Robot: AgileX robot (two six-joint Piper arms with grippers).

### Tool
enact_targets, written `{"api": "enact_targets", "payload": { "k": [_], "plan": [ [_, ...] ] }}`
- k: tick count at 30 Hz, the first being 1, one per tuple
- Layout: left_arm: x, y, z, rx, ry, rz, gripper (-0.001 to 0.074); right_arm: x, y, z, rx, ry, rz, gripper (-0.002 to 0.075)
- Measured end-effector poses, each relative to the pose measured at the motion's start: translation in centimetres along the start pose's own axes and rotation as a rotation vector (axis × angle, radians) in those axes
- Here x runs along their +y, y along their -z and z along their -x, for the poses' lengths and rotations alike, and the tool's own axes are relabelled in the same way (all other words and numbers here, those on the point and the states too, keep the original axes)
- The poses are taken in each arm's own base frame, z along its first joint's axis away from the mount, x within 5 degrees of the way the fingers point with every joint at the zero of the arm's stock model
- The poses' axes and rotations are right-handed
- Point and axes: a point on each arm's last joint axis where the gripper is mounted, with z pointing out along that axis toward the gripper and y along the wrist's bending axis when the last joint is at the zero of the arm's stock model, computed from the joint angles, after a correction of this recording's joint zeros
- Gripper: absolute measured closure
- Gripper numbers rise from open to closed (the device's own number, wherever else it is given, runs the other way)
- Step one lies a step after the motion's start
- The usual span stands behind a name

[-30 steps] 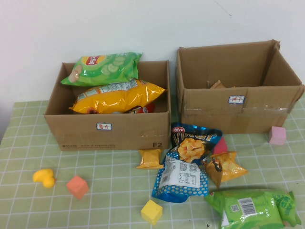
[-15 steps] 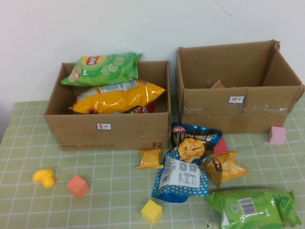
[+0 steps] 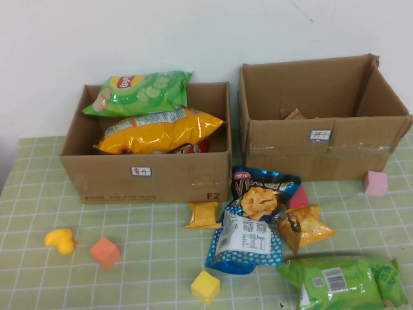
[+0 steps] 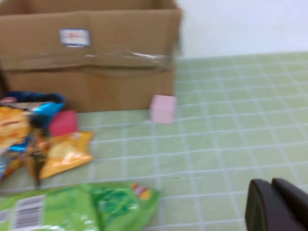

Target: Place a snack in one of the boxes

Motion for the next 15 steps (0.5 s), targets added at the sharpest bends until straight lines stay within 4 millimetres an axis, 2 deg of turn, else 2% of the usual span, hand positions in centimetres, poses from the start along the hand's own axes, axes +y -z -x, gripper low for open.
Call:
{"api": "enact_targets", "payload": {
  "k": [5, 15],
  "plan": [
    [0.0, 0.0, 0.0, 0.000, 0.000, 0.000, 0.0737, -0.3, -0.3, -0.8, -0.003, 0.001, -0.062, 0.0728],
    [0.0, 0.0, 0.0, 0.002, 0.000, 0.000, 0.0737, 0.4, -0.7, -1.5, -0.003, 0.014, 0.044, 0.0728]
  ]
}}
